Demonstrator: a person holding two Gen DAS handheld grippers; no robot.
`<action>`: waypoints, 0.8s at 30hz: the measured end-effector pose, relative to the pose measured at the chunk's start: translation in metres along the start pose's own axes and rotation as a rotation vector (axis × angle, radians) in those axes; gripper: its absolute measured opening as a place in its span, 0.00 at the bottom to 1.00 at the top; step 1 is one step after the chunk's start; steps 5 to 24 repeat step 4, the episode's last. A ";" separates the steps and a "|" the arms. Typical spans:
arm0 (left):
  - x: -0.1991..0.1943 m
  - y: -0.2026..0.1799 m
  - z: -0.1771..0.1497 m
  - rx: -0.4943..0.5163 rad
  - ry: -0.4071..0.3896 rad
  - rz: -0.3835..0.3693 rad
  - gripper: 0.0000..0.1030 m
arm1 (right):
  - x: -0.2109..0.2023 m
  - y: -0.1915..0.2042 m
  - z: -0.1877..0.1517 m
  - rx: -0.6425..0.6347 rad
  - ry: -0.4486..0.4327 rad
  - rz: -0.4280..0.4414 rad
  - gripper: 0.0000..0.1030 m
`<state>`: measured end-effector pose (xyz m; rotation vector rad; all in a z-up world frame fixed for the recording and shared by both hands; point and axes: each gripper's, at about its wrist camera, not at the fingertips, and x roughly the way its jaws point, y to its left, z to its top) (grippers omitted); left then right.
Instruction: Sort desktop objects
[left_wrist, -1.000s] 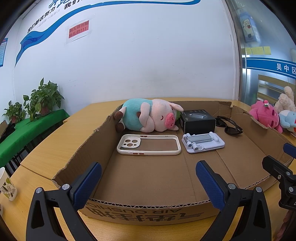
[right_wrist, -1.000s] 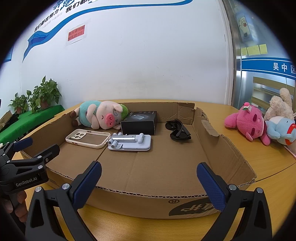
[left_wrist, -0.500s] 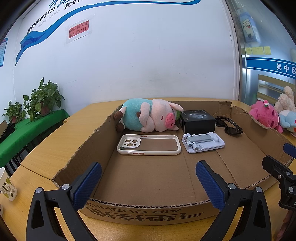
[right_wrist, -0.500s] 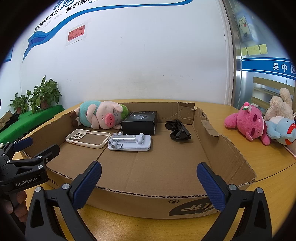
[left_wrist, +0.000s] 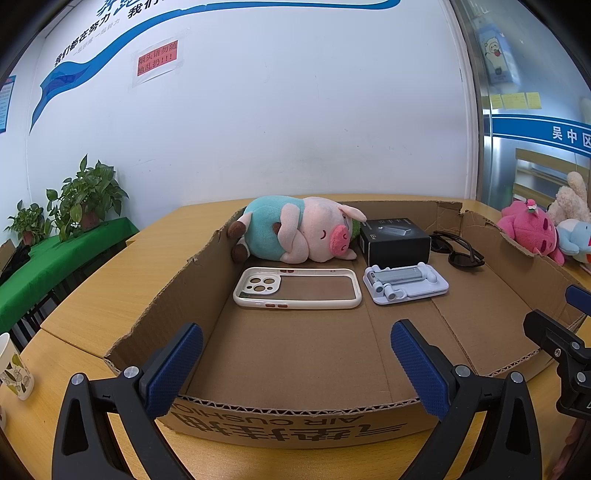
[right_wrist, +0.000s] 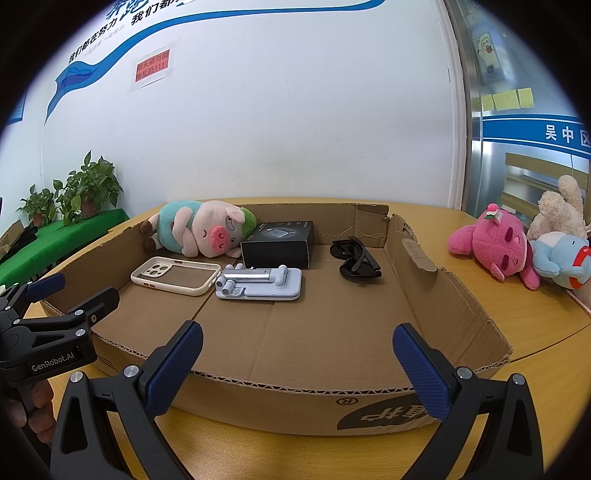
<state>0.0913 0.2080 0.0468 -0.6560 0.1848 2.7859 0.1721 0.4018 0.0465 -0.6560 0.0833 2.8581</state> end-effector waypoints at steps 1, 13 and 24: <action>0.000 0.000 0.001 0.000 0.000 0.000 1.00 | 0.000 0.000 0.000 0.000 0.000 0.000 1.00; 0.000 0.000 0.001 0.001 0.000 0.000 1.00 | 0.000 0.000 0.000 0.000 0.000 0.000 1.00; 0.000 0.000 0.001 0.001 0.000 0.000 1.00 | 0.000 0.000 0.000 0.000 0.000 0.000 1.00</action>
